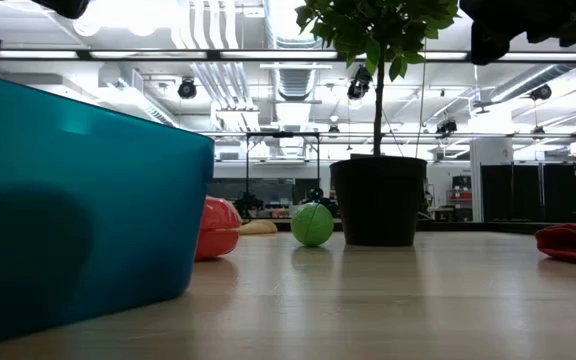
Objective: Pick and placing Produce into tupperware
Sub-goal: Put the green melon into the blue bin
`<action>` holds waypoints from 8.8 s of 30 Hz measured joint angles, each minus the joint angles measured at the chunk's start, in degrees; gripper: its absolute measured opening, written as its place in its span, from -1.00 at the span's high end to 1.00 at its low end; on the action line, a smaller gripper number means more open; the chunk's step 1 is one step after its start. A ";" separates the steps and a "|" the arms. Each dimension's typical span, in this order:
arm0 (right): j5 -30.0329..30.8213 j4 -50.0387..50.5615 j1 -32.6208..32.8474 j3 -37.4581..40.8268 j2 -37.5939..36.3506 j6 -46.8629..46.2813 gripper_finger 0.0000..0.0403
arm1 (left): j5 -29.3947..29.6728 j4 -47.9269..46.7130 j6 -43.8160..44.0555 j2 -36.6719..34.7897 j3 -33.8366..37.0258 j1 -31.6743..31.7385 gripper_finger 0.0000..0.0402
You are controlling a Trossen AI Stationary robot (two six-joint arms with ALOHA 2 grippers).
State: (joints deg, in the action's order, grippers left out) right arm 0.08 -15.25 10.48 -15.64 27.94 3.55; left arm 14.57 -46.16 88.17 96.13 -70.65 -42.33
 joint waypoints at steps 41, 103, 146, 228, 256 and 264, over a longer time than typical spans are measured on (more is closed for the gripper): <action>0.02 -2.18 -0.02 0.02 -0.05 1.42 0.58 | 36.62 13.19 -47.15 -8.21 -0.17 24.06 -0.19; -0.02 5.25 -0.02 0.02 -0.13 -2.01 0.22 | 25.44 35.44 -34.46 12.75 0.04 29.62 -0.44; -0.24 6.94 0.00 0.02 -0.11 -2.08 0.23 | 24.32 29.60 -13.50 13.80 0.17 30.40 -0.44; 1.61 1.29 -0.01 0.02 -0.05 8.68 0.31 | 7.51 33.66 -82.86 15.16 -2.43 40.11 -0.44; 1.57 1.49 -0.02 0.02 -0.07 8.52 0.31 | 0.19 35.67 -81.28 15.26 -0.58 43.95 -0.44; 1.56 1.51 -0.02 0.02 -0.06 8.52 0.34 | 0.04 35.56 -81.02 15.26 -0.07 43.93 -0.44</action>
State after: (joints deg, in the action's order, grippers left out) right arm 1.63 -13.74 10.46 -15.62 27.88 12.08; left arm 14.61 -10.60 7.15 111.39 -70.72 1.61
